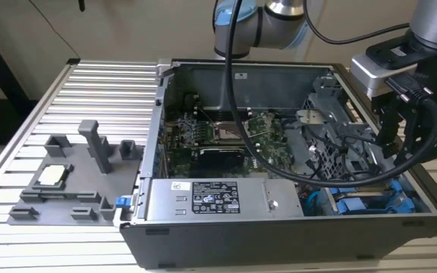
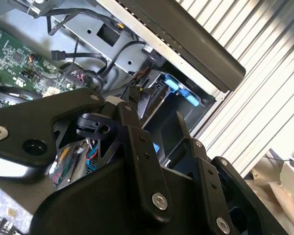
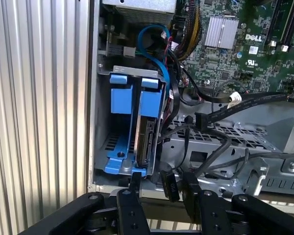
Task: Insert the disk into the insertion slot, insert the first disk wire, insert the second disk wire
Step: 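Insert the first disk wire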
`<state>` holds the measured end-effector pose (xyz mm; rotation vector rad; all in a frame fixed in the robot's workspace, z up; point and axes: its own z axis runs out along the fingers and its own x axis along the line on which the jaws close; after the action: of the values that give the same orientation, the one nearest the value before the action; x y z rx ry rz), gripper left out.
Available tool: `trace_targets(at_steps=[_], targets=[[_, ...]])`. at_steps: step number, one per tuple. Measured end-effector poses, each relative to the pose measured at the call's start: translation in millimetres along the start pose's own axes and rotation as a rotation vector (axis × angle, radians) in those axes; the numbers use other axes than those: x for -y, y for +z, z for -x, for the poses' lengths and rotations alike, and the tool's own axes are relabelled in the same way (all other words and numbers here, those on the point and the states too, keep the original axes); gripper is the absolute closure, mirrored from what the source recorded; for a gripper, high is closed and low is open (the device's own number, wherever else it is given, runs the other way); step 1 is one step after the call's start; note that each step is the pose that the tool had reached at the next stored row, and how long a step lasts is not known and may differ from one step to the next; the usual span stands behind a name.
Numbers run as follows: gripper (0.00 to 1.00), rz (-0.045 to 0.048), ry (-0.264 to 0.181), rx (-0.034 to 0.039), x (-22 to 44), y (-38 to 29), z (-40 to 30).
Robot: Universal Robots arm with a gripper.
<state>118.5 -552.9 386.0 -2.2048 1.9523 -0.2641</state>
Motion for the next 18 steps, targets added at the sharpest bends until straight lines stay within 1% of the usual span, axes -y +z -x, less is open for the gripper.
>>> trace_targets(at_steps=[3,5,7,9,10,12,13,14,15,18], targets=[[0.53,0.0,0.0,0.0003,0.0,0.2,0.3],[0.55,-0.0001,0.0,0.0,0.0,0.1,0.6],[0.68,-0.0001,0.0,0.0,0.1,0.1,0.7],[0.68,-0.0001,0.0,0.0,0.1,0.1,0.8],[0.75,-0.0001,0.0,0.0,0.1,0.1,0.8],[0.75,-0.0001,0.0,0.0001,0.1,0.1,0.8],[0.77,-0.0001,0.0,0.0,0.1,0.1,0.8],[0.77,-0.0001,0.0,0.0,0.1,0.1,0.9],[0.81,-0.0001,0.0,0.0,0.1,0.1,0.9],[0.81,-0.0001,0.0,0.0001,0.1,0.1,0.9]])
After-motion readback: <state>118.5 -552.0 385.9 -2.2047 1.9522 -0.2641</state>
